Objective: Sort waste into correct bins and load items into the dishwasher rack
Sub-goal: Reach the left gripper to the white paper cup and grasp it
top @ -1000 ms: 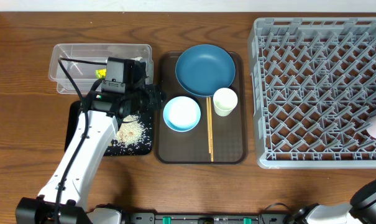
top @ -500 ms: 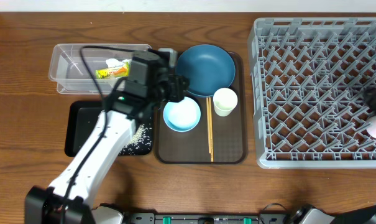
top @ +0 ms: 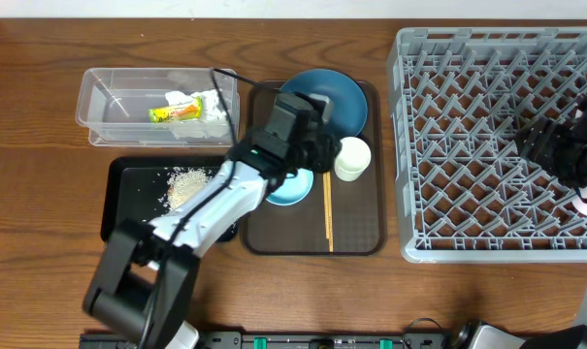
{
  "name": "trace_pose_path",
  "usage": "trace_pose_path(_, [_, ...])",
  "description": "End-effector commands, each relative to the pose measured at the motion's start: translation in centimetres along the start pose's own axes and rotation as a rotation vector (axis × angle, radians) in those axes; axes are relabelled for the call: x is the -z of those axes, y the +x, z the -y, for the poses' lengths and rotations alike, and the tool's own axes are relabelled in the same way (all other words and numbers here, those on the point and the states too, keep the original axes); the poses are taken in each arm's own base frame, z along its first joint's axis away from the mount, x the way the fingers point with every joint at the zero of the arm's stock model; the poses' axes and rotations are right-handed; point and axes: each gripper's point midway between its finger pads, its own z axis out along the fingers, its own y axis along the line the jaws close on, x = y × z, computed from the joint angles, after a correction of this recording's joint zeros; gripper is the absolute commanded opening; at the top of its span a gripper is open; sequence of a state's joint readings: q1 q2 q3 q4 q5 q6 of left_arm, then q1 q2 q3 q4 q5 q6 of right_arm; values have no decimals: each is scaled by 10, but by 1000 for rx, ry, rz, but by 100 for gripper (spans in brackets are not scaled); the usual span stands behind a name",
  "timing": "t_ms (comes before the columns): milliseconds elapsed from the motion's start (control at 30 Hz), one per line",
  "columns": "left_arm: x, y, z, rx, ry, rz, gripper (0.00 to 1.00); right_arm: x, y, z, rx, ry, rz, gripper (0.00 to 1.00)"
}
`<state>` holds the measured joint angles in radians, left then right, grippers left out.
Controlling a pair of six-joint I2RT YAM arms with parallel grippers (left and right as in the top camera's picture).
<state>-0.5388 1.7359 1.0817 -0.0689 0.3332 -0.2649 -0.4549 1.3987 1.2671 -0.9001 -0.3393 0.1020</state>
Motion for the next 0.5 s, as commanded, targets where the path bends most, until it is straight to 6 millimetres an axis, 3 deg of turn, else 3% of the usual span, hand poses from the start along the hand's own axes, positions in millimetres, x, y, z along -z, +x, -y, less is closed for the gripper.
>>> trace_pose_path(0, [-16,13,-2,-5,-14,-41,49,1,-1,1,21,18,3,69])
trace_pose_path(100, [-25,26,-3,-3,-20,-79,45,1,0,1,19,19,-3,69])
trace_pose_path(267, [-26,36,-7,8,-34,-119,24,0,3,1,15,20,-15,72])
trace_pose_path(467, [-24,48,-11,22,-52,-169,15,0,6,2,11,21,-25,74])
